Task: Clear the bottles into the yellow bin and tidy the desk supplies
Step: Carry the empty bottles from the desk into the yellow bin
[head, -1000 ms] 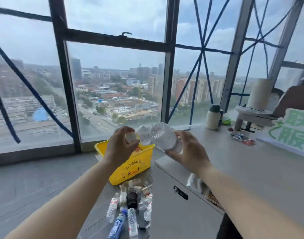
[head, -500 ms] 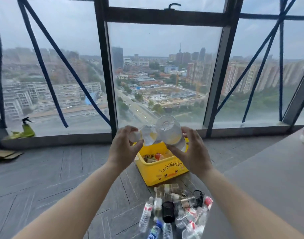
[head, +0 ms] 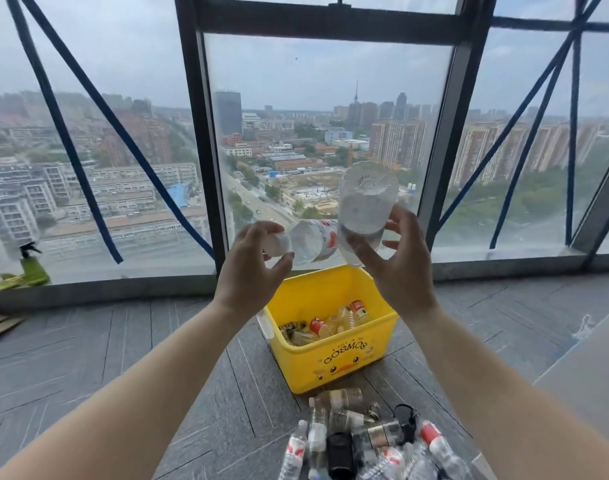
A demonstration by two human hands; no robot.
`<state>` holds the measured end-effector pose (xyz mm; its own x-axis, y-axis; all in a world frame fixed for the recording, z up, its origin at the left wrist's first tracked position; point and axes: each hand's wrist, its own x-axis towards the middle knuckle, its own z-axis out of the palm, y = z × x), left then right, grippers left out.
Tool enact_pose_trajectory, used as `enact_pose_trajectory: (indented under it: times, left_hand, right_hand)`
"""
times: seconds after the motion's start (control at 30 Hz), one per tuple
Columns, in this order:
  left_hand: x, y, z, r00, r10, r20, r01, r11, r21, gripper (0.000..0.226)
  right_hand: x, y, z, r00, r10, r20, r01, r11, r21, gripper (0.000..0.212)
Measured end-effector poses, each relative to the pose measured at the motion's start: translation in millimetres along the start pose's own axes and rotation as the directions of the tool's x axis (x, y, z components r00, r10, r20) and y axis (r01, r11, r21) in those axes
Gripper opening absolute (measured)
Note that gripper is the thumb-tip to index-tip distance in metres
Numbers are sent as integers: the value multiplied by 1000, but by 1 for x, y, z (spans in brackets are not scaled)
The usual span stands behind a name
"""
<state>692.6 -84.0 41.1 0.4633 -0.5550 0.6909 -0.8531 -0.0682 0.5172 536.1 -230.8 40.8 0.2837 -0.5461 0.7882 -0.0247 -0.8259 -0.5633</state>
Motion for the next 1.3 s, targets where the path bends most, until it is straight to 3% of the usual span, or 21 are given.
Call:
enact_pose_trajectory:
  times: [0.2,0.3,0.37,0.4,0.47,0.5,0.57,0.73,0.8,0.97,1.13,1.3]
  left_hand:
    - [60,-6,15,991,85,-99,-87,996,-14,41]
    - [105,-19,41,998,28,-54,-27,999,17,50]
    - [133,-35,67,956,-195,221,139,959,245,79]
    - [136,-42,78,876,-342,339,196,896,398,92]
    - [126,-55,95,752,-486,445,227,825,518,97]
    - [115,-59,101,729,-486,483,221,834,506,96]
    - [91,-68,108,712,-470,522,206,850,486,94]
    - [53,-55,100,724,-420,548,214,891,401,80]
    - [41,-30,91,749,-352,562,178,923,341,74]
    - [8,54,63,788,-163,594,50,978,203,61]
    - [-35,139,46,767,-43,641,-20,996,91,57]
    - [-88,226,42,729,68,681,-86,996,-7,54]
  right_hand:
    - [54,19,21,995,-64,-78,65,998,16,69]
    - [95,53,42,997,-65,34,67,996,-59,73]
    - [118,89,57,950,146,275,-75,965,-253,85]
    - [119,105,61,862,349,369,-195,898,-394,94]
    - [105,129,60,703,604,376,-333,747,-576,99]
    - [91,138,55,683,628,372,-341,725,-598,96]
    - [65,152,42,680,608,410,-284,734,-618,87]
    - [33,145,-10,593,663,456,-195,669,-718,70]
    - [24,130,-35,608,644,464,-139,661,-737,64]
    - [-8,78,-106,655,603,455,-192,716,-672,61]
    - [-51,15,-191,695,577,428,-214,735,-643,61]
    - [-102,-40,-287,718,616,324,-264,671,-692,58]
